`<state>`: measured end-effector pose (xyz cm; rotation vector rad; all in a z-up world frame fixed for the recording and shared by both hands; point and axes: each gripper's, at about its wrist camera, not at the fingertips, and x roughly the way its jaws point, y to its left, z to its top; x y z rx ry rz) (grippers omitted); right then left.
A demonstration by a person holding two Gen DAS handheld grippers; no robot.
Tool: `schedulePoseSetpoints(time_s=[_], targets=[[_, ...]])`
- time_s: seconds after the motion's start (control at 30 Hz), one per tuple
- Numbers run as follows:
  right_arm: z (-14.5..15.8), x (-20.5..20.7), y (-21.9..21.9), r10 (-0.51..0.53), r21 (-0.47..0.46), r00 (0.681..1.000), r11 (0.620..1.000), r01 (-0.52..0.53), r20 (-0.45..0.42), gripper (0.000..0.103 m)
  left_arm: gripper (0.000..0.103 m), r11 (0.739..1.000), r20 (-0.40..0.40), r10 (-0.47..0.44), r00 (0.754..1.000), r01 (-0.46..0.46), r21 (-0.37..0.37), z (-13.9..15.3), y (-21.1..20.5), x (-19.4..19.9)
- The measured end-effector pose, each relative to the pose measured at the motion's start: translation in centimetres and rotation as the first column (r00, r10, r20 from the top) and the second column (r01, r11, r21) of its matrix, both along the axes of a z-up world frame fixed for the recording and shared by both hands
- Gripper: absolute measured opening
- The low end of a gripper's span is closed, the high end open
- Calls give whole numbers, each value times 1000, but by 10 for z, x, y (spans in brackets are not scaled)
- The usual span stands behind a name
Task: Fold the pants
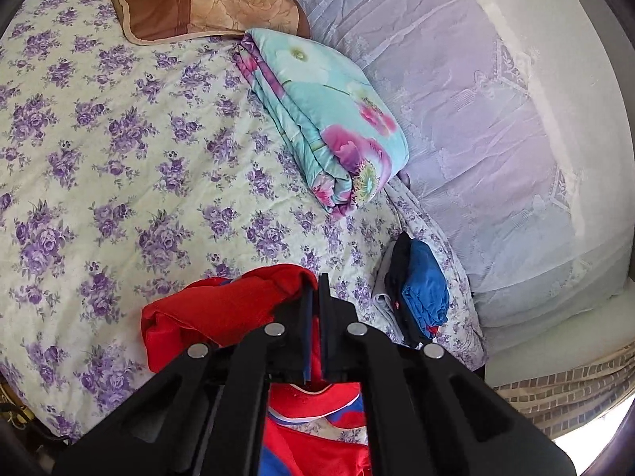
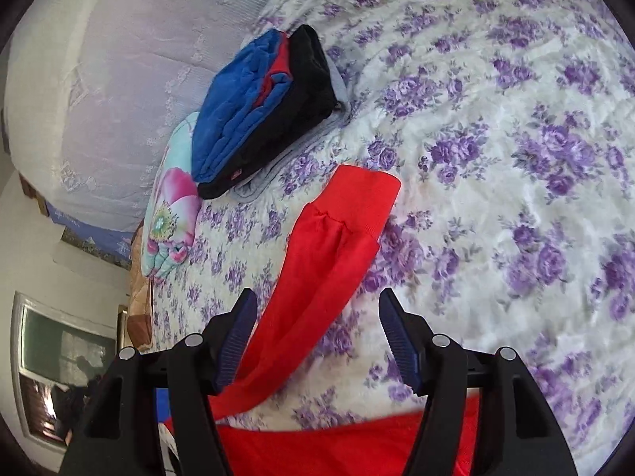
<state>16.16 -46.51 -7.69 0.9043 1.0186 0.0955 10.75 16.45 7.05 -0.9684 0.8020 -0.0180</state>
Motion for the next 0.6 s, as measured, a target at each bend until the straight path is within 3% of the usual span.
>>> schedulePoseSetpoints(time_s=[0.1,0.13,0.17,0.2,0.23,0.33,0.47,0.53,0.6], targets=[[-25,19,5,-24,33,997,999,27,-72,64,1,1000,-9,23,1000,-23,7,0,4,-2],[-32,22,8,-19,58,997,998,23,-76,59,1,999,-11,32,999,-32,11,0,6,-4],[-36,23,10,-13,80,998,997,18,-64,46,1,999,-13,38,999,-37,14,0,7,-4],[-36,23,11,-10,83,999,996,14,-47,13,1,999,-16,43,999,-43,16,-1,8,-4],[-31,18,9,-25,73,1000,997,26,-17,8,1,999,-18,48,999,-48,14,-2,9,-4],[5,-12,-8,-47,41,994,998,44,98,7,1,999,-14,34,999,-34,15,1,5,-3],[79,-86,-43,-74,-42,977,996,84,202,7,1,999,8,-40,999,40,29,14,-13,-5],[108,-111,-44,-26,-174,977,983,64,213,7,1,997,8,-77,997,77,8,15,-23,-2],[109,-110,-48,-28,-210,986,976,63,165,7,1,993,-12,-115,993,115,4,11,-37,16]])
